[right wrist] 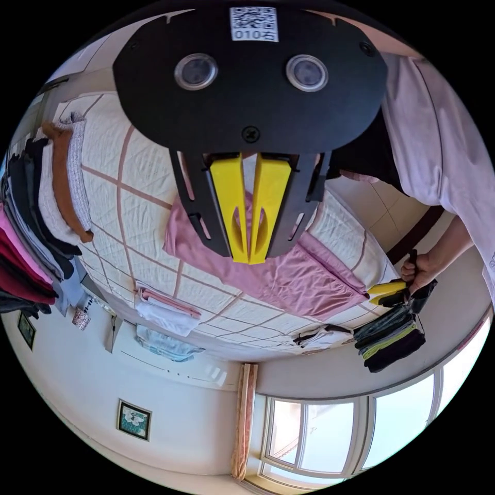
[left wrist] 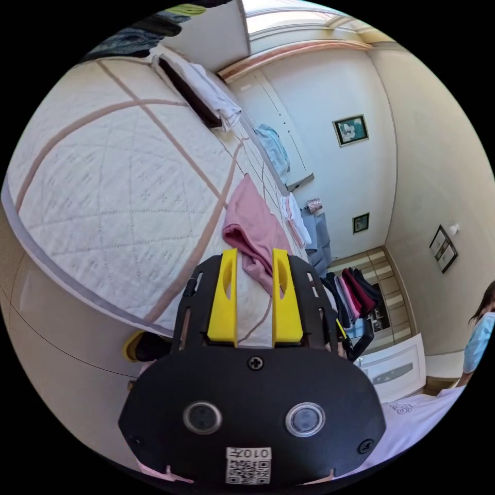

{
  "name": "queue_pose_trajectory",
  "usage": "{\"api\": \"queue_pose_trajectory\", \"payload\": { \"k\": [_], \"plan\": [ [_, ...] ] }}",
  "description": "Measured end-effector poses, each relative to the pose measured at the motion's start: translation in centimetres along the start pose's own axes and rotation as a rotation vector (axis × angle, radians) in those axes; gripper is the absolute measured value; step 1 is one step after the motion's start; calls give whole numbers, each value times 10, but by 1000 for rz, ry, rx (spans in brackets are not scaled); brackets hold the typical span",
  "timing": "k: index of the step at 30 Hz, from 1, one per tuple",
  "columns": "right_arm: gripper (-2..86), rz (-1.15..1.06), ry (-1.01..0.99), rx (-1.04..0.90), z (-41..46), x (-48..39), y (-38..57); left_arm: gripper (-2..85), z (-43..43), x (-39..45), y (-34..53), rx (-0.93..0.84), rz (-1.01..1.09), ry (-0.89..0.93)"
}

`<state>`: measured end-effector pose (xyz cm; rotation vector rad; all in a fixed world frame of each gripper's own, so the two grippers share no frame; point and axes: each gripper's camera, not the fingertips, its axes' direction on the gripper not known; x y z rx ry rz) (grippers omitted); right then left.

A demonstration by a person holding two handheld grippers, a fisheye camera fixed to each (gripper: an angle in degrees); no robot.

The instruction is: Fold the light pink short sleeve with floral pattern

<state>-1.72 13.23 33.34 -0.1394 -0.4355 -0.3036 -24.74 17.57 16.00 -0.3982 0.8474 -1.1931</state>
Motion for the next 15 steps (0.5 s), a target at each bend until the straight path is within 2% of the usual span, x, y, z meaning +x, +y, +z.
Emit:
{"api": "queue_pose_trajectory", "payload": {
  "k": [4, 7, 15],
  "plan": [
    [24, 9, -75, 25, -8, -8, -1, 89, 5, -17, -8, -19, -50, 26],
    [24, -3, -83, 28, -10, -19, 3, 88, -6, -38, -12, 27, -126, 60],
    [24, -19, -129, 38, -11, -32, 6, 96, -18, -64, -21, 9, -268, 167]
  ]
}}
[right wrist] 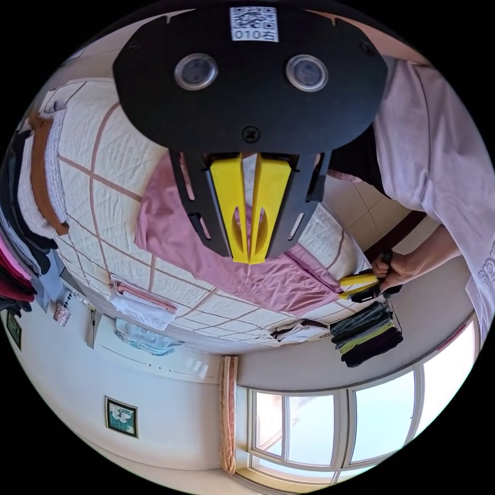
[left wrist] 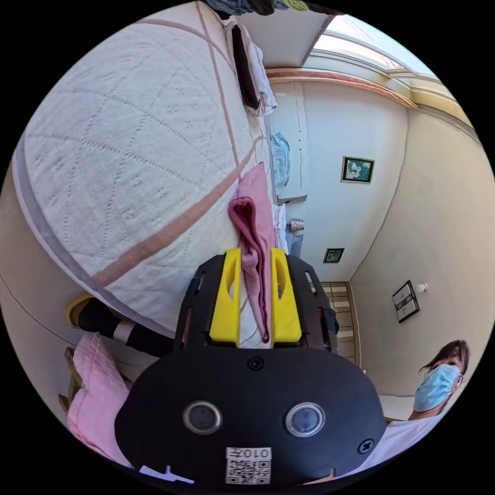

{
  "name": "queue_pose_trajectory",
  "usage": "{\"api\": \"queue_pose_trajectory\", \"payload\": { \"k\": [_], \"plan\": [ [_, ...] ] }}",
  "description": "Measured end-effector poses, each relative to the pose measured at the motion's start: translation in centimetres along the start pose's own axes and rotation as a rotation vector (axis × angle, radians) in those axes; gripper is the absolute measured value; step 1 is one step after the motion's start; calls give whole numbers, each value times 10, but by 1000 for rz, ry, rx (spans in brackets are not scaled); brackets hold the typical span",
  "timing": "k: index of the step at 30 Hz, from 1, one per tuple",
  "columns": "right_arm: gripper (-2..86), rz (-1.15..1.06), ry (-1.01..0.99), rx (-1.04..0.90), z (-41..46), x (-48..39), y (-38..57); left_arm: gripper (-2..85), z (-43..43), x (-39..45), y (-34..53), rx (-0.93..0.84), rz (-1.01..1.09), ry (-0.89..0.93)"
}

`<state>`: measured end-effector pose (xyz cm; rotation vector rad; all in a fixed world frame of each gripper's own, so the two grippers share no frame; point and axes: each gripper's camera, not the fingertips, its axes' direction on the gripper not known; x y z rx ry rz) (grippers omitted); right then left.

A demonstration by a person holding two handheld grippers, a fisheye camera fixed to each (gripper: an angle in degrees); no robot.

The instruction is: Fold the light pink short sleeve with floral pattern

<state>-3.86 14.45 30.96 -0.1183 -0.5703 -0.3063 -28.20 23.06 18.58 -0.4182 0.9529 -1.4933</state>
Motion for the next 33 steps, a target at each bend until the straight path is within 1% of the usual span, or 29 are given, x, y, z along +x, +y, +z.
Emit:
{"api": "queue_pose_trajectory", "payload": {
  "k": [3, 7, 8, 9, 11, 13, 17, 23, 28, 31, 33],
  "plan": [
    [24, -5, 14, 23, -8, -4, -1, 97, -11, 0, 6, -34, 9, -47],
    [23, 28, -26, 67, -8, -4, 1, 98, 1, -20, 13, -40, -43, 22],
    [23, 25, -27, 64, -7, -5, 1, 98, 3, -24, 14, -6, -53, 70],
    [23, 11, -22, 52, -6, -9, 0, 99, 6, -23, 12, 17, -37, 81],
    [23, -18, -6, 31, -6, -16, 0, 100, 12, -16, 5, 0, 15, 35],
    [22, -38, 10, 27, -7, -22, 2, 100, 15, -15, 3, 8, 20, 36],
    [22, -17, 1, 16, 1, -23, 6, 97, 17, -5, 8, 75, 79, -14],
    [22, 22, -26, -20, 38, -35, -12, 81, 48, -4, 24, 43, 110, -20],
    [21, -37, -33, -69, 72, -63, -12, 61, 71, 4, 45, 20, 116, -34],
    [22, 33, 34, -144, 88, -56, 6, 53, 85, 36, 66, 51, 229, -89],
    [23, 75, 62, -152, 86, -47, 22, 48, 111, 84, 87, 35, 392, -150]
  ]
}}
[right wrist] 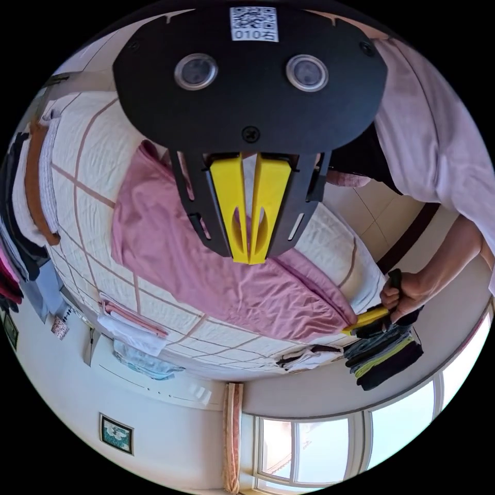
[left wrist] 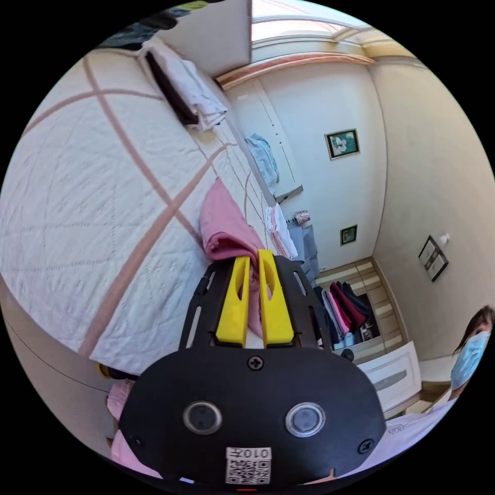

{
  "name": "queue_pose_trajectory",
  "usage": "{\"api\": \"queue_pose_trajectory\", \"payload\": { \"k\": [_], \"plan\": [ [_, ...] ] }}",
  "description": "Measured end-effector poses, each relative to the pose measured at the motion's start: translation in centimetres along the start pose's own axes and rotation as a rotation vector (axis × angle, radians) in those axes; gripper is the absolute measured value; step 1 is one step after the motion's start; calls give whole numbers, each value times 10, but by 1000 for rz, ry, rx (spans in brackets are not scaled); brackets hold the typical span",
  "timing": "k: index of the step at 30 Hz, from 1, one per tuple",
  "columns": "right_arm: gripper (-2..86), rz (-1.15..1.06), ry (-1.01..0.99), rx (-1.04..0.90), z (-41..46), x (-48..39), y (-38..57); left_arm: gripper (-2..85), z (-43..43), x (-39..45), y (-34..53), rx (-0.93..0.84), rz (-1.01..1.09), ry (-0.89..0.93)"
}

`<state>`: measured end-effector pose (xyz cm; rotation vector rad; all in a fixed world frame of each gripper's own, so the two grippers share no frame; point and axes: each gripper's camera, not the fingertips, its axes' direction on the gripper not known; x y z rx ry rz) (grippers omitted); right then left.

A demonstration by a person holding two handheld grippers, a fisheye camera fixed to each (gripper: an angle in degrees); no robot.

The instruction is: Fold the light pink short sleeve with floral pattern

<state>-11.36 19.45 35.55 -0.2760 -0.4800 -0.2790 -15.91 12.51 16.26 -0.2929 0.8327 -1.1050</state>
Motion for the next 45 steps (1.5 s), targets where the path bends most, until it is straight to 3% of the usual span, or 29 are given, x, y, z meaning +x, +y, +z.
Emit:
{"api": "queue_pose_trajectory", "payload": {
  "k": [2, 6, 9, 15, 19, 24, 29, 33, 38, 40, 45],
  "plan": [
    [25, 34, -2, 14, -5, 11, 18, 45, 20, 57, 1, -27, 179, -56],
    [26, 121, 22, 52, -26, 42, 61, 35, 116, 239, 50, -202, 822, -336],
    [25, 187, 63, 75, -40, 67, 91, 27, 206, 333, 136, -333, 1133, -339],
    [27, 382, 86, 91, -54, 125, 153, 12, 380, 357, 318, -583, 1442, -569],
    [28, 443, 68, 124, -56, 149, 180, 9, 388, 361, 353, -520, 1492, -599],
    [29, 484, -24, 156, -32, 168, 192, 5, 379, 375, 352, -417, 1446, -509],
    [29, 467, -7, 140, -20, 175, 203, 4, 417, 376, 311, -719, 1188, -306],
    [29, 504, -54, 174, -13, 190, 221, 4, 406, 399, 333, -726, 1271, -259],
    [36, 494, -320, 221, 21, 209, 231, 5, 401, 368, 347, -680, 1172, -210],
    [55, 505, -499, 234, 42, 224, 231, 5, 388, 375, 353, -580, 1215, -223],
    [124, 560, -653, 298, 64, 264, 218, 5, 372, 383, 370, -477, 1320, -254]
  ]
}}
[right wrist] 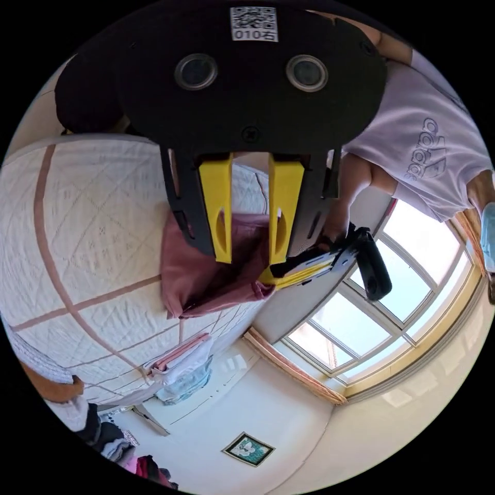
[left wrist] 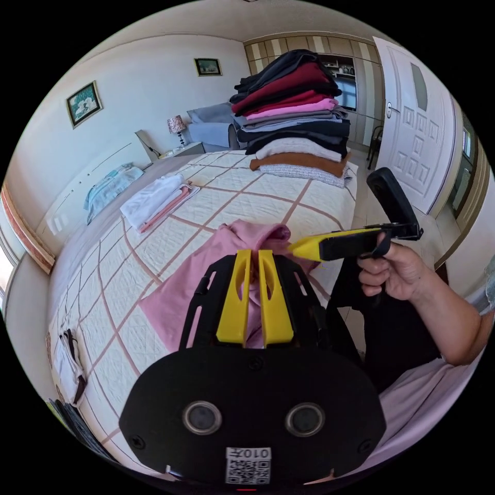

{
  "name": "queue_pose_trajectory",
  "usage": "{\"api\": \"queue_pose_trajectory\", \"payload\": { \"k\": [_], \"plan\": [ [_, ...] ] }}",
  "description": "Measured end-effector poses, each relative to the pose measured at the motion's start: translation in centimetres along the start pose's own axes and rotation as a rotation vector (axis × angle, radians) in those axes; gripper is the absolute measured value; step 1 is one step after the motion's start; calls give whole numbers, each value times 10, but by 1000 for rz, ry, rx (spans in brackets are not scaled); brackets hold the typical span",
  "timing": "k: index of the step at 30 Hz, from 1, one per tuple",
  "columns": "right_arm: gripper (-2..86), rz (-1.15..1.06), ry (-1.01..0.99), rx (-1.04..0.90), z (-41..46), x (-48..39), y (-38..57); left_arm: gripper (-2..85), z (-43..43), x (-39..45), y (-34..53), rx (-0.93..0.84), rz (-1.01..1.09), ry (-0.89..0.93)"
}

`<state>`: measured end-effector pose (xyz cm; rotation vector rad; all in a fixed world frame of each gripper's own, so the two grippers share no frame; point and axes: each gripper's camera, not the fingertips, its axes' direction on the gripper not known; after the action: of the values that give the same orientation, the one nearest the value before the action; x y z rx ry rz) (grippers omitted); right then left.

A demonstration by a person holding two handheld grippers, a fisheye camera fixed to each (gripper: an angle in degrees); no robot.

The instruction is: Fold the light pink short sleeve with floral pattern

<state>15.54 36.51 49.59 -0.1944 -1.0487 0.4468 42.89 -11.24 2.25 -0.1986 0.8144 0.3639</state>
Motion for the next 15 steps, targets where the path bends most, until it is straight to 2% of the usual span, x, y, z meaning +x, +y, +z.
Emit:
{"api": "queue_pose_trajectory", "payload": {
  "k": [9, 15],
  "plan": [
    [128, 187, -216, -158, 56, 98, -85, 6, -1, -13, 22, 38, -68, 50],
    [106, 284, -129, -243, 99, 127, -134, 6, -4, -15, 24, 59, -68, 52]
  ]
}}
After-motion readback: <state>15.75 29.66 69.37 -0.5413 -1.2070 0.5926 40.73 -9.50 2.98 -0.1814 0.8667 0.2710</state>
